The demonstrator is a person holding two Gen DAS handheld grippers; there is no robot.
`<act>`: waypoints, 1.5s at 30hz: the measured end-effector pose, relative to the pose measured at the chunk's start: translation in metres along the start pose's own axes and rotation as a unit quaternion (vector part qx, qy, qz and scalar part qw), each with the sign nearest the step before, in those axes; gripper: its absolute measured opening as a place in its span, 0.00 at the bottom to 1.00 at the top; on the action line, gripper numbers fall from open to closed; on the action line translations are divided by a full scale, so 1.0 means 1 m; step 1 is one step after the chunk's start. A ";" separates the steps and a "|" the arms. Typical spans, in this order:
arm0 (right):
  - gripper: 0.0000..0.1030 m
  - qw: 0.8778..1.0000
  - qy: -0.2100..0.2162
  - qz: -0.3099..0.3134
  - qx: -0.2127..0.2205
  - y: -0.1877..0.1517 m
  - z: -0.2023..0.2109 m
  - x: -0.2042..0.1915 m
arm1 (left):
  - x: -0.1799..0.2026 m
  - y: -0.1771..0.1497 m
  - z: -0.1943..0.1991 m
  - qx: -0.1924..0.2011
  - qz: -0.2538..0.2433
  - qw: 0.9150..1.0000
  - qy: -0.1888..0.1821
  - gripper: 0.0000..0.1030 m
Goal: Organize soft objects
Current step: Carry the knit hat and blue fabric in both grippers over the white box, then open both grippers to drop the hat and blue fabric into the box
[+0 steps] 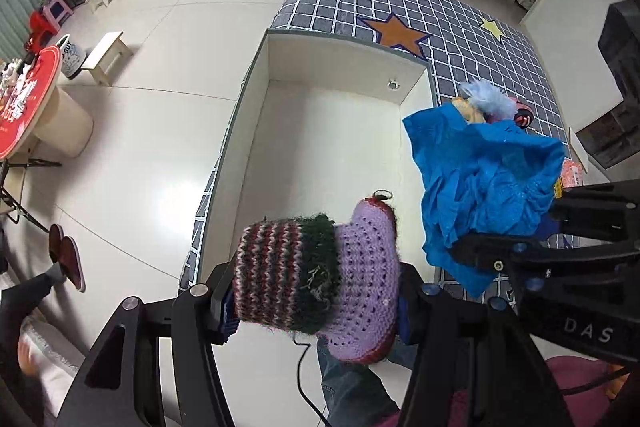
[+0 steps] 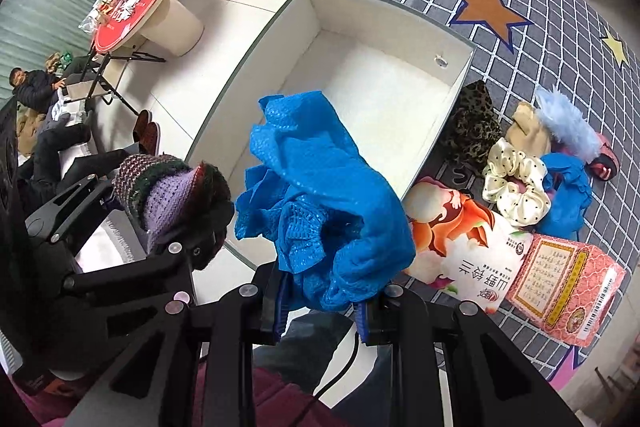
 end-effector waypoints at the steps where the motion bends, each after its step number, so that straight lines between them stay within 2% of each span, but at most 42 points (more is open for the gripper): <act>1: 0.25 1.000 0.000 0.000 -0.001 -0.001 -0.001 0.000 | 0.000 0.000 -0.001 -0.001 0.000 1.000 -0.001 0.60; 19: 0.25 1.000 0.001 0.004 -0.007 0.001 -0.005 -0.005 | -0.004 -0.002 -0.008 -0.013 0.008 1.000 0.002 0.60; 35: 0.25 1.000 -0.006 0.009 0.010 0.033 -0.003 -0.017 | -0.008 -0.003 -0.015 -0.027 0.015 0.999 0.010 0.61; 38: 0.25 1.000 -0.011 0.012 0.011 0.038 -0.004 -0.020 | -0.007 -0.002 -0.016 -0.026 0.012 1.000 0.010 0.63; 40: 0.26 1.000 -0.014 0.017 0.012 0.040 -0.004 -0.021 | -0.006 0.000 -0.016 -0.022 0.008 1.000 0.016 0.70; 42: 0.30 1.000 -0.013 0.019 0.009 0.042 -0.004 -0.022 | -0.007 0.001 -0.015 -0.019 0.005 1.000 0.024 0.77; 44: 0.62 1.000 -0.015 0.022 0.008 0.041 -0.004 -0.022 | -0.010 0.002 -0.014 -0.013 0.013 1.000 0.020 0.79; 45: 0.70 0.999 -0.024 0.022 0.010 0.042 -0.004 -0.021 | -0.012 0.003 -0.014 -0.012 0.019 1.000 0.019 0.82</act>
Point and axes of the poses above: each gripper's, at about its wrist camera, not at the fingertips, and z roughly against the way its jaws point, x to its right, y to its top, the point moved 9 cm from there along -z, roughly the way its jaws point, and after that the axes turned 13 degrees about -y, right-handed, at the moved point
